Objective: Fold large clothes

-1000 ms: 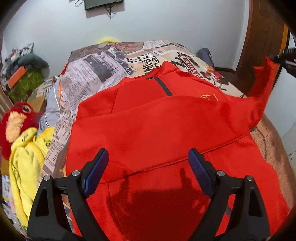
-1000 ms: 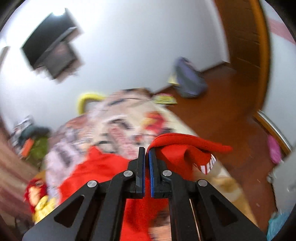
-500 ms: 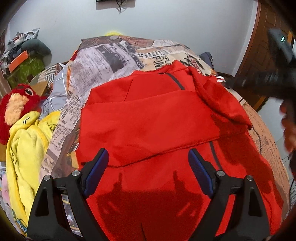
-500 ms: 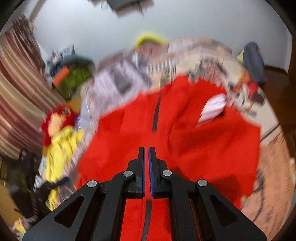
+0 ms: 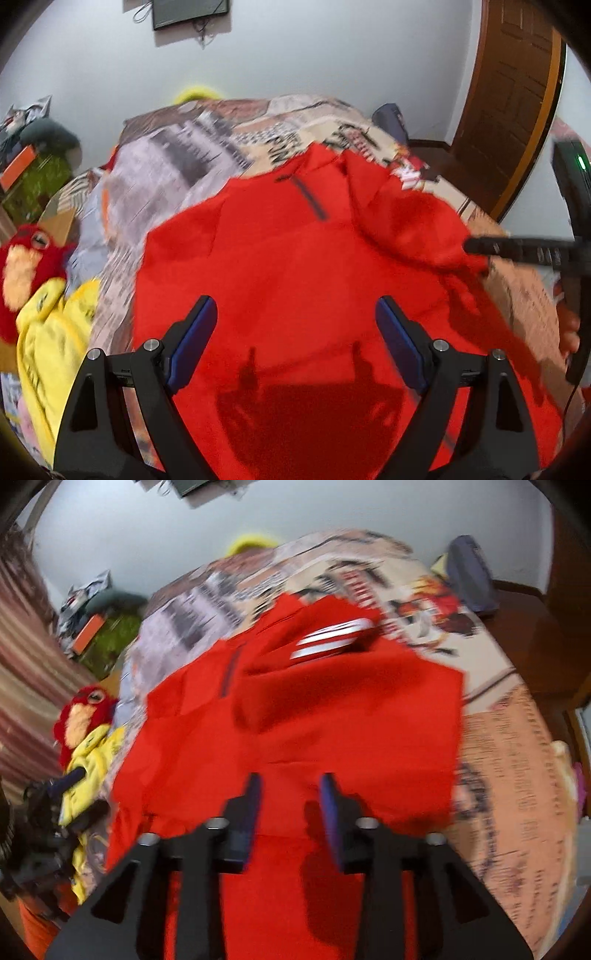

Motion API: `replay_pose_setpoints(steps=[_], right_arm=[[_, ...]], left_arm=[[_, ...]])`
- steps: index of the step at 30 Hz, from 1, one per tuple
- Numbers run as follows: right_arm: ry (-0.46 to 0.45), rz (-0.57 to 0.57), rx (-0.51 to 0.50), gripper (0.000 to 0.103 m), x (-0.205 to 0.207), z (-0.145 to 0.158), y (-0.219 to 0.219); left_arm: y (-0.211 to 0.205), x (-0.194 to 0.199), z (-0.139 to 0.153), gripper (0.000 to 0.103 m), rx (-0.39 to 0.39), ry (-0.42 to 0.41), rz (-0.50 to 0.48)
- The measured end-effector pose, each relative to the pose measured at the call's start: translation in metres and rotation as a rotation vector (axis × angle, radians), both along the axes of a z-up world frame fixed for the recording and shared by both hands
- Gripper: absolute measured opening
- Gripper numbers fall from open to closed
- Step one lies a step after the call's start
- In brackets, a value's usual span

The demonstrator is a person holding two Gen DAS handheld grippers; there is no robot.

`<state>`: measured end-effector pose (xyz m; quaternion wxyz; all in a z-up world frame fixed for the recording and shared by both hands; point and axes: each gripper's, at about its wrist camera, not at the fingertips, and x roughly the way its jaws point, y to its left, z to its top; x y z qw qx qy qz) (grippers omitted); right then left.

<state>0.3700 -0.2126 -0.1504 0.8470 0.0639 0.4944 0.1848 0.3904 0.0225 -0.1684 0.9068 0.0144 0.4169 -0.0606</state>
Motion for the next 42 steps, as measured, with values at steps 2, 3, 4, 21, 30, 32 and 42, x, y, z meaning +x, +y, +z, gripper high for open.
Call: replay_pose_setpoints(steps=[2, 3, 4, 21, 30, 32, 42], right_arm=[[-0.031, -0.016, -0.040, 0.035, 0.001, -0.001, -0.013], [-0.038, -0.026, -0.046, 0.035, 0.004, -0.005, -0.021], [-0.035, -0.032, -0.042, 0.035, 0.007, -0.007, -0.024], [0.118, -0.031, 0.047, 0.042, 0.051, -0.082, -0.041], [0.132, -0.037, 0.020, 0.044, 0.053, -0.087, -0.039], [0.154, -0.046, 0.021, 0.044, 0.053, -0.086, -0.041], [0.193, -0.062, -0.047, 0.044, 0.051, -0.085, -0.032]], left_arm=[[-0.011, 0.022, 0.001, 0.087, -0.001, 0.009, -0.004], [-0.016, 0.034, 0.000, 0.082, -0.005, 0.018, -0.003], [-0.024, 0.053, -0.002, 0.078, -0.010, 0.036, -0.009], [-0.087, 0.217, -0.073, 0.030, -0.022, 0.201, 0.042], [-0.083, 0.179, 0.005, 0.001, -0.079, 0.035, 0.016], [-0.067, 0.160, 0.035, 0.001, -0.078, -0.028, 0.044], [0.006, 0.040, 0.031, 0.002, -0.001, -0.087, 0.161]])
